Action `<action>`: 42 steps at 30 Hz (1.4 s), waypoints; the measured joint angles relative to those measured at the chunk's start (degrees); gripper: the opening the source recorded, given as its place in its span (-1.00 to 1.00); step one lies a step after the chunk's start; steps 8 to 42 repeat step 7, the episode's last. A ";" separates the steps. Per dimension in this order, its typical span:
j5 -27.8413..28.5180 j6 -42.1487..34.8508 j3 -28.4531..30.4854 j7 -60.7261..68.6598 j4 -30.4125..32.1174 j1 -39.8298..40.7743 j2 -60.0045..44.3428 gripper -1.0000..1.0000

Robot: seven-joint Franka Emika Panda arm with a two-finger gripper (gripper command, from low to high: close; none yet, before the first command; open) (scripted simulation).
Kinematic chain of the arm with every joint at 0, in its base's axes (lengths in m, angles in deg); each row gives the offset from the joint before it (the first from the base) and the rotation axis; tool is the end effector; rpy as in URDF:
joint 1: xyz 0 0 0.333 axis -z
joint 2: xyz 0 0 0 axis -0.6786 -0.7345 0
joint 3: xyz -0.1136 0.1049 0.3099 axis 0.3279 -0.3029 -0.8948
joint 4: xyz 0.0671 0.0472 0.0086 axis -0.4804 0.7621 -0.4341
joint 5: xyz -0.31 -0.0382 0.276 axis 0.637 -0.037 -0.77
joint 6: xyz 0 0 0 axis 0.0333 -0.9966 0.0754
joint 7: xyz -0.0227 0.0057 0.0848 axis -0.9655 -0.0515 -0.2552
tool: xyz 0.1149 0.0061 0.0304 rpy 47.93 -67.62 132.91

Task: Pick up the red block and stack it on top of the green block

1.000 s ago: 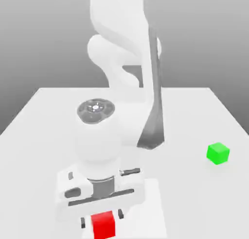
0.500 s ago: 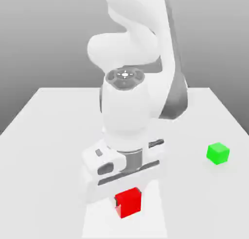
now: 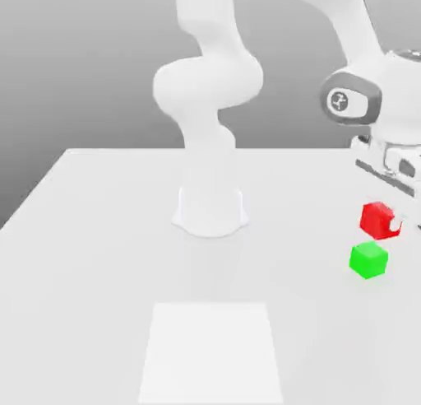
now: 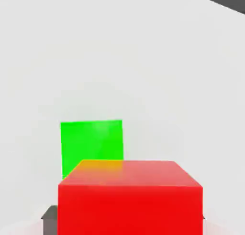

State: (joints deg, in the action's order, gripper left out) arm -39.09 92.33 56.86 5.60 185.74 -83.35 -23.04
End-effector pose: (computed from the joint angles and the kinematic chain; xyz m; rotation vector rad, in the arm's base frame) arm 0.1929 0.3282 0.2170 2.4825 1.9234 -0.0026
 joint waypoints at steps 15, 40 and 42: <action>8.49 7.28 2.17 -5.58 -0.14 -0.56 -7.84 1.00; 8.49 7.28 2.17 -5.58 -0.14 -0.56 -7.84 1.00; 8.49 7.28 2.17 -5.58 -0.14 -0.56 -7.84 1.00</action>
